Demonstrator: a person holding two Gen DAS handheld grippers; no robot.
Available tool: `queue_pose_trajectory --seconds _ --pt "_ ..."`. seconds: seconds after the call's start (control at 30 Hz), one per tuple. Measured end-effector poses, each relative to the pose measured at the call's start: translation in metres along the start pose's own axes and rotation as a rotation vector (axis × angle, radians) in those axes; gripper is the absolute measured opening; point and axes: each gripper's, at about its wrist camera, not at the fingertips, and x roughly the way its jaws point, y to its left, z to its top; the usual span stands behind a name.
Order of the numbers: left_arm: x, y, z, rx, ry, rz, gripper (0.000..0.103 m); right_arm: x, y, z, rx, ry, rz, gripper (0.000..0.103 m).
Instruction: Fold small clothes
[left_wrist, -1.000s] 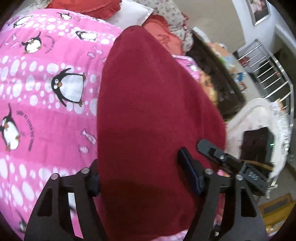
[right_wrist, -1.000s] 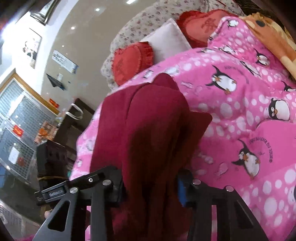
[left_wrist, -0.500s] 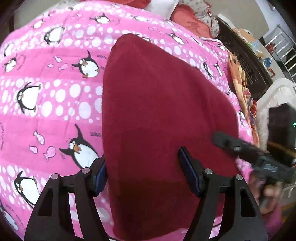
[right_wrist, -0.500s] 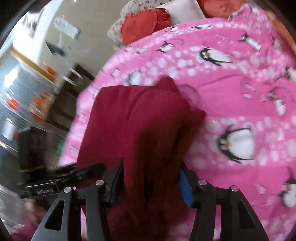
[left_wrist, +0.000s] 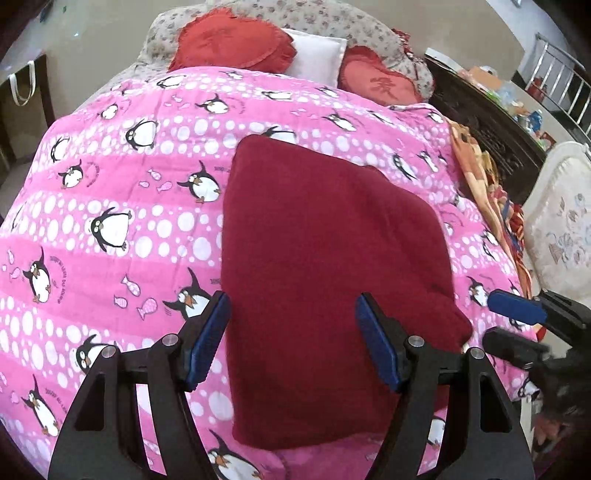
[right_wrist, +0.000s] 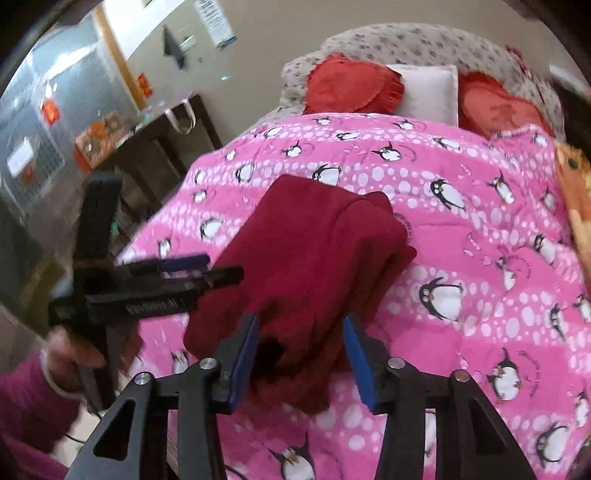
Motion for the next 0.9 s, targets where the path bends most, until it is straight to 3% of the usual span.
queue_pose_trajectory --seconds 0.2,0.23,0.3,0.37,0.5,0.6,0.7,0.9 --pt "0.006 -0.018 -0.007 0.042 0.002 0.030 0.070 0.012 0.011 -0.012 -0.117 0.025 -0.035 0.036" --pt "0.007 -0.020 -0.007 0.044 0.002 0.033 0.070 0.019 0.013 -0.011 -0.134 0.027 -0.058 0.034" --pt "0.008 -0.020 -0.006 0.036 0.006 0.031 0.070 0.033 0.016 -0.010 -0.145 0.041 -0.061 0.018" --pt "0.006 -0.019 -0.006 0.030 0.011 0.021 0.070 0.039 0.014 -0.011 -0.147 0.028 -0.093 0.012" --pt "0.003 -0.019 -0.011 0.024 0.008 -0.013 0.072 0.020 -0.019 -0.017 0.045 -0.028 -0.040 0.010" --pt "0.014 -0.023 -0.019 0.051 0.025 0.003 0.074 0.036 -0.048 -0.030 0.177 0.029 -0.008 0.010" --pt "0.022 -0.025 -0.024 0.068 0.021 0.022 0.075 0.048 -0.051 -0.040 0.186 0.065 -0.003 0.010" --pt "0.019 -0.022 -0.023 0.054 0.008 0.032 0.075 0.017 -0.047 -0.027 0.173 0.048 0.013 0.012"
